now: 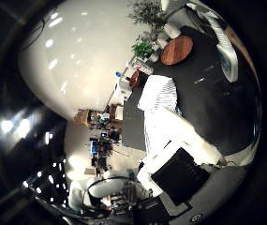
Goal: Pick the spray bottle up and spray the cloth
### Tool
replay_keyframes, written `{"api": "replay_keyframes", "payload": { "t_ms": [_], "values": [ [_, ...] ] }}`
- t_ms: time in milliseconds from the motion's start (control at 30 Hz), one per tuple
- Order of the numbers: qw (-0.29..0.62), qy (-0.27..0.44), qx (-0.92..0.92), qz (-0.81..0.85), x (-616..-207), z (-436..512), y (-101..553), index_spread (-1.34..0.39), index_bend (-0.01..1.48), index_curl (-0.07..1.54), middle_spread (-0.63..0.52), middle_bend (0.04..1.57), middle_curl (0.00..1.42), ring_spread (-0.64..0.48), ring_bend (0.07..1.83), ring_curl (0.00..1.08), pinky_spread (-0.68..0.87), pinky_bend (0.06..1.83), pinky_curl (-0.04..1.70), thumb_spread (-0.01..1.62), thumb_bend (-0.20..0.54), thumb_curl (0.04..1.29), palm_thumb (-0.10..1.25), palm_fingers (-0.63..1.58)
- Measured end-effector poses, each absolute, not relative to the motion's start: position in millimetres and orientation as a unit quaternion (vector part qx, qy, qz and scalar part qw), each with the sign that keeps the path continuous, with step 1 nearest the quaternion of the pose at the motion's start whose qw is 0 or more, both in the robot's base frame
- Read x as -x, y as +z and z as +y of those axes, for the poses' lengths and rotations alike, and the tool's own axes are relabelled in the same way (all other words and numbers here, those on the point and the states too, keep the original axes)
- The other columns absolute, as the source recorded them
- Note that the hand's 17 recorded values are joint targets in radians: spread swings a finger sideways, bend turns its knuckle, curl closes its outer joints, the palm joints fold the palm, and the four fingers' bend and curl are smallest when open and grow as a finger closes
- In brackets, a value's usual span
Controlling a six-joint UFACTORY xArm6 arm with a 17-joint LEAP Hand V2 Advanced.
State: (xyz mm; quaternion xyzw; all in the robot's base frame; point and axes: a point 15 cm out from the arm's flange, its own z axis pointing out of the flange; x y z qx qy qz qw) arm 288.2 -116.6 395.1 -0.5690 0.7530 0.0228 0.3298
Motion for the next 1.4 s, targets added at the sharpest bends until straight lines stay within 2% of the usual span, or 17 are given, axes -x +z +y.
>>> {"api": "replay_keyframes", "payload": {
  "t_ms": [200, 333, 433, 933, 1400],
  "values": [
    [0.355, 0.026, 0.545, 0.759, -275.8, -137.3, 375.0, -0.31, 0.14, 0.28, 0.12, 0.17, 0.30, 0.17, 0.27, 0.27, 0.38, 0.39, 0.34, 1.12, -0.022, 0.36, 0.72, 0.08],
    [0.357, 0.025, 0.542, 0.761, -272.0, -146.1, 368.2, -0.36, 0.15, 0.26, 0.12, 0.18, 0.29, 0.17, 0.29, 0.27, 0.36, 0.43, 0.34, 1.11, -0.023, 0.36, 0.70, 0.00],
    [0.359, 0.028, 0.536, 0.764, -269.4, -149.7, 359.7, -0.34, 0.15, 0.25, 0.12, 0.18, 0.28, 0.17, 0.30, 0.27, 0.35, 0.44, 0.34, 1.11, -0.025, 0.35, 0.68, -0.04],
    [0.417, 0.025, 0.496, 0.761, -278.8, -174.5, 349.7, -0.18, 0.15, 0.23, 0.19, 0.18, 0.27, 0.17, 0.27, 0.27, 0.31, 0.42, 0.33, 1.10, -0.023, 0.33, 0.62, -0.04],
    [0.456, 0.044, 0.454, 0.764, -280.9, -205.4, 327.9, -0.21, 0.14, 0.22, 0.20, 0.19, 0.29, 0.18, 0.30, 0.28, 0.31, 0.42, 0.32, 1.12, -0.021, 0.31, 0.56, -0.03]
  ]
}}
